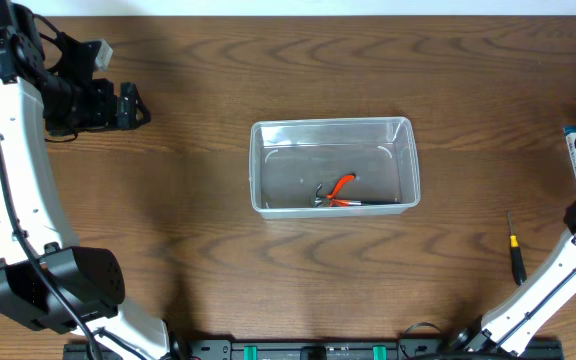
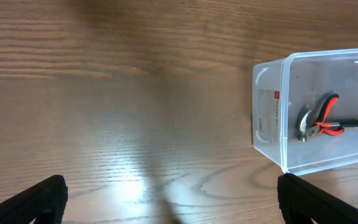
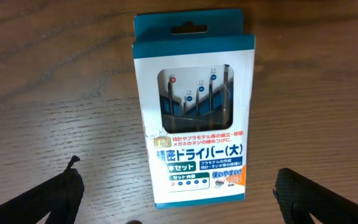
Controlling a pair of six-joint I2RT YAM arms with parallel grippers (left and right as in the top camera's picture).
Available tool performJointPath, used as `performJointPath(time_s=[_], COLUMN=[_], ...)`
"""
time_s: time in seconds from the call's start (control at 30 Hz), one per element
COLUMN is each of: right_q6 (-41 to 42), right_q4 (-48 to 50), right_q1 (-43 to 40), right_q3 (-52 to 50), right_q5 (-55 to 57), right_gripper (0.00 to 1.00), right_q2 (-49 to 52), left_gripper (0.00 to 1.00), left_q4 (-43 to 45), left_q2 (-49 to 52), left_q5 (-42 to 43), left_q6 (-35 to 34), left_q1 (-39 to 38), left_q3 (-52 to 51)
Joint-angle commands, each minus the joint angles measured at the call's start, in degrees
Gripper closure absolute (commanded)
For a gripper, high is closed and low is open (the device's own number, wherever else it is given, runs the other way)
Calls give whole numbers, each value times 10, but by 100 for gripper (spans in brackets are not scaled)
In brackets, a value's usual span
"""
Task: Pack container
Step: 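Move the right gripper toward the blue screwdriver set box, then position the right gripper above the screwdriver box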
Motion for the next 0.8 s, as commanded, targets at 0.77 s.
performJointPath(time_s=[0.77], right_q6=[-8], right_q4=[-2], right_q1=[-14], right_q3=[2], right_q5=[-5], right_gripper=[1], right_q2=[65], left_gripper=[2], left_q4=[-10], left_q2=[-2], left_q5=[-5], left_q6=[-5], left_q1=[2], left_q3=[-2])
